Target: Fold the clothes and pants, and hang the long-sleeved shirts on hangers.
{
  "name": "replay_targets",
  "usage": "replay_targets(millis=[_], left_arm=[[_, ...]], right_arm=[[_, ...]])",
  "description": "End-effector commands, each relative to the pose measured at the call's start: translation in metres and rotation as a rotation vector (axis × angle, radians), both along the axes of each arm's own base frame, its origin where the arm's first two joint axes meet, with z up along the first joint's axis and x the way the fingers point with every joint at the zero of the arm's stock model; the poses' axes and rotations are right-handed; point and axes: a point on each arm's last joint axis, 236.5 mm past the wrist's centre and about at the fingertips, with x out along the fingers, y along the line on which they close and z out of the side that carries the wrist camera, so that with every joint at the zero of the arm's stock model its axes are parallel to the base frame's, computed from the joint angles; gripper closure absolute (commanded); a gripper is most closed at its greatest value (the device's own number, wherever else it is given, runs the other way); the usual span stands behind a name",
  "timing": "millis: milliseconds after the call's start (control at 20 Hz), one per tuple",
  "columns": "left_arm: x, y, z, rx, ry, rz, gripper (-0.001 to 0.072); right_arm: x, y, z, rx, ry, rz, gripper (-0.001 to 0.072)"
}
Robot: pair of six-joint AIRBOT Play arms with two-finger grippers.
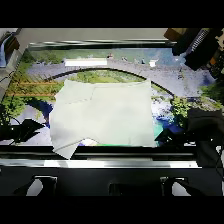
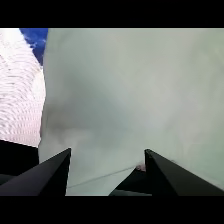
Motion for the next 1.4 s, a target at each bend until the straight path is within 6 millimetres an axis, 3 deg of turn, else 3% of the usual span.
replay_targets(millis=[0, 300, 350, 400, 500, 650, 700, 750, 1000, 1200, 1350], left_arm=[[-0.004, -0.001, -0.001, -0.013, 0.001, 0.024, 0.0176], [-0.004, -0.001, -0.001, -0.015, 0.005, 0.03, 0.0172], [-0.004, 0.0, -0.002, -0.014, 0.006, 0.03, 0.0148], [-0.003, 0.001, -0.004, -0.007, 0.01, 0.031, 0.0071], [-0.003, 0.002, -0.008, -0.005, 0.016, 0.019, 0.0041], [-0.003, 0.003, -0.017, -0.015, 0.037, 0.007, 0.0041], [-0.002, 0.004, -0.02, -0.016, 0.041, 0.008, 0.0041], [0.001, 0.006, -0.022, -0.008, 0.035, 0.005, 0.004], [0.009, 0.016, -0.042, 0.008, 0.041, 0.016, 0.0041], [-0.009, 0.004, -0.076, -0.045, 0.133, -0.034, 0.0041], [-0.024, 0.001, -0.089, -0.043, 0.177, -0.045, 0.0042]], right_arm=[[-0.009, 0.006, -0.014, 0.024, 0.03, 0.001, 0.0168], [0.007, 0.011, -0.028, 0.063, 0.014, -0.051, 0.0171], [0.009, 0.012, -0.03, 0.066, 0.017, -0.06, 0.0177], [0.01, 0.014, -0.032, 0.083, 0.02, -0.064, 0.018], [0.005, 0.017, -0.038, 0.103, 0.057, -0.062, 0.0202], [0.003, 0.017, -0.043, 0.106, 0.073, -0.065, 0.0463], [0.004, 0.017, -0.043, 0.105, 0.072, -0.066, 0.061], [0.004, 0.017, -0.043, 0.106, 0.071, -0.064, 0.0675], [0.0, 0.021, -0.039, 0.126, 0.091, -0.061, 0.0675], [-0.004, 0.024, -0.033, 0.143, 0.098, -0.049, 0.0675], [0.001, 0.022, -0.028, 0.126, 0.062, -0.051, 0.0675]])
